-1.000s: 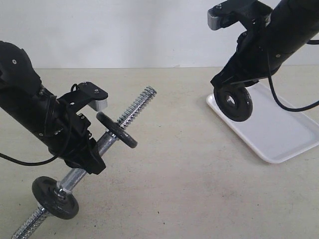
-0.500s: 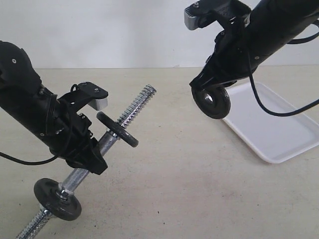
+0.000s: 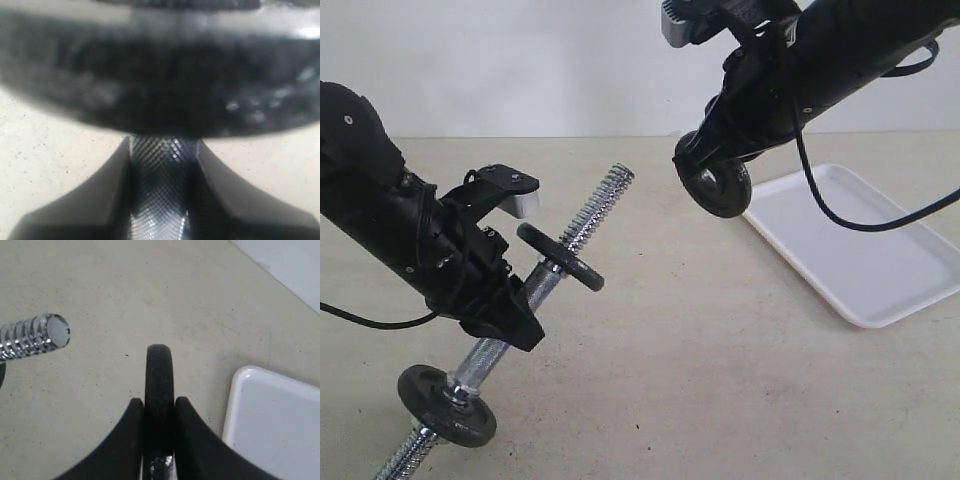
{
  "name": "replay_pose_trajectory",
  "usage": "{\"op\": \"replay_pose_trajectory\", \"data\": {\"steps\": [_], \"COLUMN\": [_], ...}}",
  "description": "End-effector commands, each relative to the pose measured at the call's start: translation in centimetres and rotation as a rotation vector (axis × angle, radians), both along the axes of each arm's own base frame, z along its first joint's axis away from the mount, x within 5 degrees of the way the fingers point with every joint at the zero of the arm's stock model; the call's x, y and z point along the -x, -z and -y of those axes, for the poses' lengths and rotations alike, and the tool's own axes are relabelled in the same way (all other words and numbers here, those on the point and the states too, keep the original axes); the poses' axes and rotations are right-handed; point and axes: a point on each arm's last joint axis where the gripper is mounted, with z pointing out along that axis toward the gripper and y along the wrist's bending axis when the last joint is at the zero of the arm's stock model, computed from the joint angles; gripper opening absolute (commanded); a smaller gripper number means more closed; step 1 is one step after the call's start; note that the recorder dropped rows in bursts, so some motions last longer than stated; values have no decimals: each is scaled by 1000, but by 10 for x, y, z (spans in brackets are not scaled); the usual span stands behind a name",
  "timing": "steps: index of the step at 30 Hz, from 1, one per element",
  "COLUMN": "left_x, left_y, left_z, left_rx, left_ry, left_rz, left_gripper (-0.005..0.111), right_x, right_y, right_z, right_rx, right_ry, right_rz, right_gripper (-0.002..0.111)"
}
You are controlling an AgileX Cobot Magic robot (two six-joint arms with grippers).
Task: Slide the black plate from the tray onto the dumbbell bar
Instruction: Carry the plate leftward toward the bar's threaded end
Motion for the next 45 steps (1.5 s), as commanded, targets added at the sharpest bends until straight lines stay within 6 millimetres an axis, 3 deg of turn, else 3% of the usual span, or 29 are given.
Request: {"op": "replay_pose_trajectory", "data": {"steps": [1,16,27,33,45], "left_x": [-1,-1,-1,-5,-9], "left_y": [-25,-22,-21,-8,-9], "left_z": [7,1,1,2,4], "left_rx": [99,16,15,0,19], "left_ry": [-24,63,67,63,24], "left_rz": [44,86,83,50,86], "left_gripper": [4,4,4,4,4], "right_x": [-1,-1,-1,-1,-4], "right_y": [-18,-17,-17,-17,-10], "right_z": [0,0,0,0,-2], "right_rx": [-23,-11,-3,-2,13], "right_ry": [-26,-34,-43,-44,-53], "right_rz": [109,102,108,107,97], "right_gripper": [0,0,0,0,0]}}
